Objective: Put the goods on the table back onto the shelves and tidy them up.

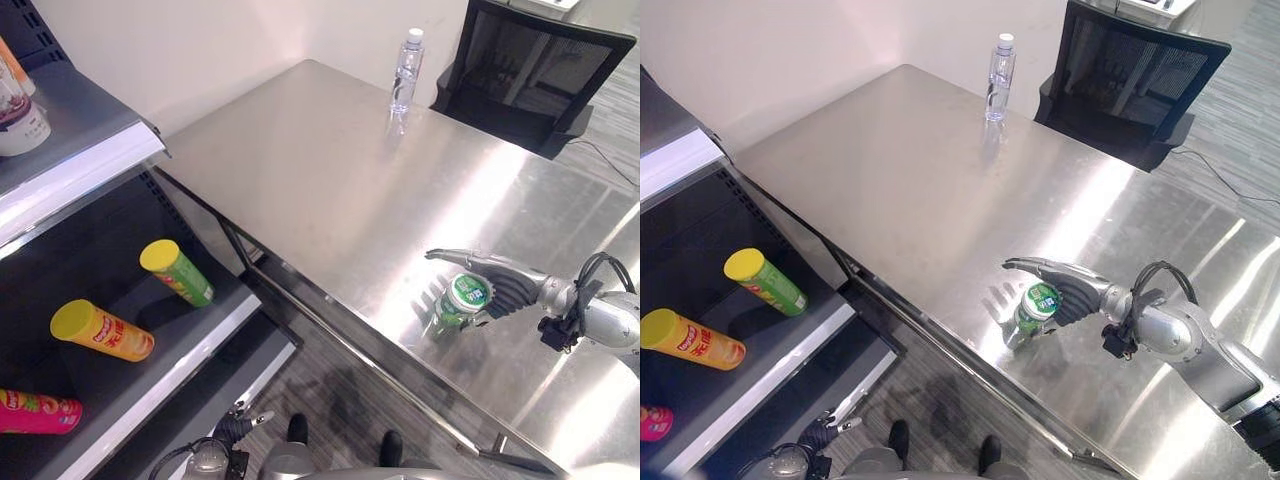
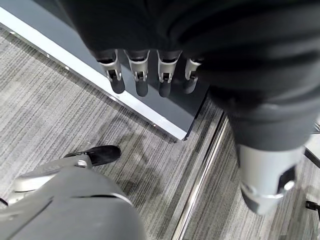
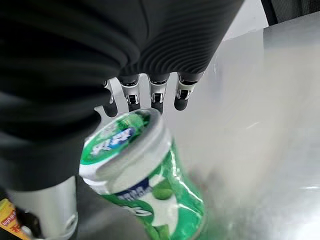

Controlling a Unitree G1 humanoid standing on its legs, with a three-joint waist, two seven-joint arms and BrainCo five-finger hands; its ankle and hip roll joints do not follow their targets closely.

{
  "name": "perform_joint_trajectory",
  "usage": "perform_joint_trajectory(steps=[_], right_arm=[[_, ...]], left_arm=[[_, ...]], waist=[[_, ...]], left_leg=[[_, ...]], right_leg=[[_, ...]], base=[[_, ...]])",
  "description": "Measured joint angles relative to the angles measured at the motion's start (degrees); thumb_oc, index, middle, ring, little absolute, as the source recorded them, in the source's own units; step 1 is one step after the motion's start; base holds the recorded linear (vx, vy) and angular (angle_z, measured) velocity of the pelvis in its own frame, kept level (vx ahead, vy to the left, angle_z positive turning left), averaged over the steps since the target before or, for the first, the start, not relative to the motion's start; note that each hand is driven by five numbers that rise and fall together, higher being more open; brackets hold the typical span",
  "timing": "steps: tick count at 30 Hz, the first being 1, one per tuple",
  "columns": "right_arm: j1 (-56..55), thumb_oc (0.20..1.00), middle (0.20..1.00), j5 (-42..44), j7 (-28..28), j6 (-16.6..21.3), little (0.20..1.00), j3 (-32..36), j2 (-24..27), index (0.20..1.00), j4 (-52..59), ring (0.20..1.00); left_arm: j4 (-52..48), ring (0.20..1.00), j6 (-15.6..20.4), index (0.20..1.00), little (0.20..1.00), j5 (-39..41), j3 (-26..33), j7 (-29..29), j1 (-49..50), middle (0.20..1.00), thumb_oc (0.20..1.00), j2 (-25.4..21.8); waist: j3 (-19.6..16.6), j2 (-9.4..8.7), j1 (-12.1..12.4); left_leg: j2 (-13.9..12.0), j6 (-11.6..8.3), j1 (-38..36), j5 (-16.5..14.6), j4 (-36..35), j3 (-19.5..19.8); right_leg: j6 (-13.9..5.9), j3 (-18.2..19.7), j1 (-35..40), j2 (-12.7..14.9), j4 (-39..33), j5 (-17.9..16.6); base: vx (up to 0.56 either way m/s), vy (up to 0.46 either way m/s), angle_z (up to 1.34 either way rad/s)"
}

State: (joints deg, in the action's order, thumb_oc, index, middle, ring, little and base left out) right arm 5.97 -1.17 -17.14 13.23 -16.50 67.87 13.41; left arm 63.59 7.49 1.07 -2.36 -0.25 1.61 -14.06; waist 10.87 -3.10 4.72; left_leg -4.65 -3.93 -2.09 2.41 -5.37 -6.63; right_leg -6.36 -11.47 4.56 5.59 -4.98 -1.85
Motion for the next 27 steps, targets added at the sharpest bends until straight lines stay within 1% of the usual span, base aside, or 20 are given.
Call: perform_joint_trajectory(steps=[4, 13, 14, 15, 16, 17, 22, 24, 27], right_arm=[[-0.03, 1.0, 1.0, -0.68, -0.04, 0.03, 1.0, -1.15, 0.0, 1.0, -1.25, 1.0], [-0.14, 1.0, 1.0, -3.62, 0.0, -0.06, 1.0, -1.06, 0.0, 1.0, -2.22, 1.0], [-0.14, 0.89, 0.89, -4.25, 0.01, -0.06, 0.89, -1.07, 0.0, 0.89, -2.22, 0.89], [-0.15, 0.498, 0.498, -4.45, 0.01, -0.07, 0.498, -1.07, -0.01, 0.498, -2.24, 0.498], [-0.14, 0.41, 0.41, -4.45, 0.01, -0.07, 0.41, -1.07, -0.04, 0.41, -2.24, 0.41], [-0.14, 0.2, 0.2, -4.45, 0.02, -0.07, 0.2, -1.07, -0.04, 0.2, -2.24, 0.2], [-0.13, 0.2, 0.2, -4.7, 1.84, 0.27, 0.2, -0.74, -1.38, 0.2, -2.13, 0.2], [-0.14, 0.2, 0.2, -5.61, 1.97, 0.28, 0.2, -0.46, -2.29, 0.2, -2.15, 0.2], [-0.18, 0.2, 0.2, -5.67, 2.02, 0.27, 0.2, -0.39, -2.3, 0.2, -2.15, 0.2]], left_arm=[[-0.02, 1.0, 0.0, 1.0, 1.0, 0.0, 0.0, 0.01, 0.01, 1.0, 1.0, -0.03], [-0.02, 1.0, 0.0, 1.0, 1.0, 0.0, 0.0, 0.02, 0.0, 1.0, 1.0, -0.08], [-0.04, 1.0, 0.0, 1.0, 1.0, 0.0, -0.01, 0.01, 0.0, 1.0, 1.0, -0.07], [-0.04, 1.0, 0.0, 1.0, 1.0, 0.0, -0.02, 0.01, 0.0, 1.0, 1.0, -0.07], [-0.04, 1.0, 0.0, 1.0, 1.0, 0.0, -0.03, 0.01, 0.0, 1.0, 1.0, -0.08], [-0.04, 1.0, 0.0, 1.0, 1.0, 0.0, -0.03, 0.01, 0.01, 1.0, 1.0, -0.07], [-0.05, 1.0, 0.0, 1.0, 1.0, 0.0, -0.02, 0.04, 0.04, 1.0, 1.0, -0.09], [-0.06, 1.0, 0.0, 1.0, 1.0, 0.0, -0.02, 0.05, 0.03, 1.0, 1.0, -0.13], [-0.07, 1.0, -0.01, 1.0, 1.0, 0.0, -0.02, 0.06, 0.03, 1.0, 1.0, -0.19]], waist=[[-0.01, -0.05, 0.0], [-0.02, -0.09, -0.05], [-0.02, -0.09, -0.04], [-0.02, -0.09, -0.07], [-0.02, -0.1, -0.06], [-0.03, -0.1, -0.05], [-0.09, -0.24, 0.06], [-0.12, -0.28, 0.04], [-0.13, -0.29, 0.05]], left_leg=[[0.0, 0.0, 0.0, 0.0, 0.0, 0.0], [-0.01, 0.03, -0.01, 0.02, 0.0, 0.0], [-0.01, 0.19, -0.01, 0.13, 0.0, 0.0], [-0.01, 0.22, -0.01, 0.15, 0.0, 0.0], [-0.01, 0.22, -0.01, 0.15, 0.0, 0.0], [-0.01, 0.23, -0.01, 0.16, 0.0, 0.0], [-0.01, 0.29, -0.01, 0.2, 0.0, 0.01], [-0.01, 0.29, -0.01, 0.2, 0.0, 0.02], [-0.01, 0.3, -0.01, 0.21, 0.0, 0.02]], right_leg=[[0.0, 0.0, 0.0, 0.0, 0.0, 0.0], [0.0, -0.01, 0.0, -0.01, 0.0, 0.0], [0.0, -0.01, 0.0, -0.01, 0.0, 0.0], [0.0, 0.0, 0.0, -0.01, 0.0, 0.0], [0.0, 0.0, 0.0, -0.01, 0.0, 0.0], [0.0, 0.0, 0.0, -0.01, 0.0, 0.0], [0.0, -0.01, 0.0, -0.02, 0.0, 0.0], [0.0, -0.03, 0.01, -0.02, 0.0, 0.0], [0.0, -0.04, 0.01, -0.02, 0.0, 0.0]], base=[[0.0, 0.0, 0.0], [0.0, 0.0, 0.0], [0.0, 0.0, 0.0], [0.0, 0.0, 0.0], [0.0, 0.0, 0.0], [0.0, 0.0, 0.0], [0.0, 0.0, 0.0], [0.0, 0.0, 0.0], [0.0, 0.0, 0.0]])
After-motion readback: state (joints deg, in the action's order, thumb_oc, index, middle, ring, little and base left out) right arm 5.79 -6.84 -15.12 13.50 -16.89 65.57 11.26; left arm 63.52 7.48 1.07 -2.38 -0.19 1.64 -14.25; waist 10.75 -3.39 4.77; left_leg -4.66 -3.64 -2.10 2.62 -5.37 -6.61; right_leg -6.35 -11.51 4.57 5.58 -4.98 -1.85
